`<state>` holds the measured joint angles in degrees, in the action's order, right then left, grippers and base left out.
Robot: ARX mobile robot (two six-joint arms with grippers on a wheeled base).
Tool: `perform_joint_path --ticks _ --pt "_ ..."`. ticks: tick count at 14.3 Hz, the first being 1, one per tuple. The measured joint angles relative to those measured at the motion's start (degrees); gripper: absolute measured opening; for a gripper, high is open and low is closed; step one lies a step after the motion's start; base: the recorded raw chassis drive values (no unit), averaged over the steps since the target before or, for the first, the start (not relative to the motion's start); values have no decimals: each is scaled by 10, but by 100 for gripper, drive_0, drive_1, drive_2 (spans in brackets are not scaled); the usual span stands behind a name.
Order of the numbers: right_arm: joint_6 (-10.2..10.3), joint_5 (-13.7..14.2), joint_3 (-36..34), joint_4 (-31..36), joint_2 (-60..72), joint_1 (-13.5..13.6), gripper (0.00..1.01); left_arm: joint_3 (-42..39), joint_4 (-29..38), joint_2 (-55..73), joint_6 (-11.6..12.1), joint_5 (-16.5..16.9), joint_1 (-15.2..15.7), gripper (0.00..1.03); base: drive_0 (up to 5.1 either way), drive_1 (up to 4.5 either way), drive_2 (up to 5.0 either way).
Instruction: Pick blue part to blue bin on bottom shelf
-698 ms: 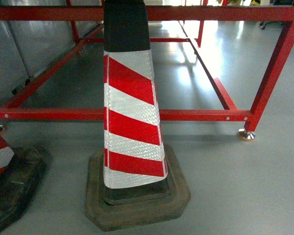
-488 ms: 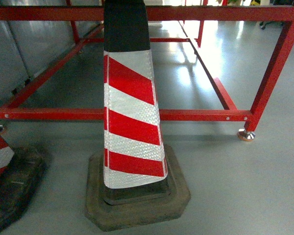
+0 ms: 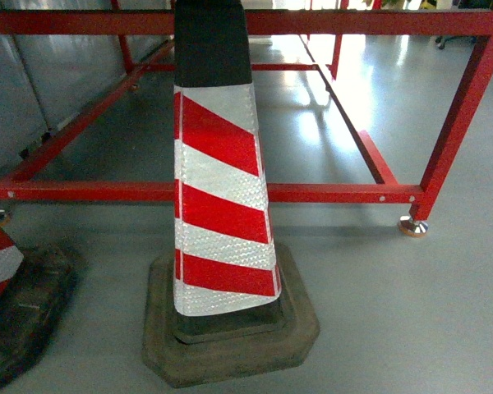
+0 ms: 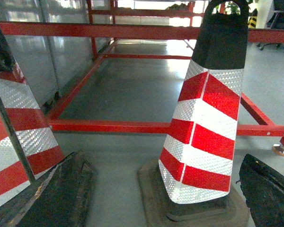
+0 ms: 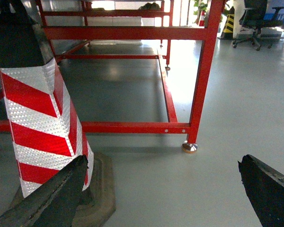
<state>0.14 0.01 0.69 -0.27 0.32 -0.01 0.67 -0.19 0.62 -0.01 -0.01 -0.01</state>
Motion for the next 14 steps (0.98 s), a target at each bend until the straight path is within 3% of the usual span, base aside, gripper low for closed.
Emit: perform_joint_path --ticks 14 --pt "0 0 0 0 0 0 98 0 0 0 0 0 0 98 0 0 0"
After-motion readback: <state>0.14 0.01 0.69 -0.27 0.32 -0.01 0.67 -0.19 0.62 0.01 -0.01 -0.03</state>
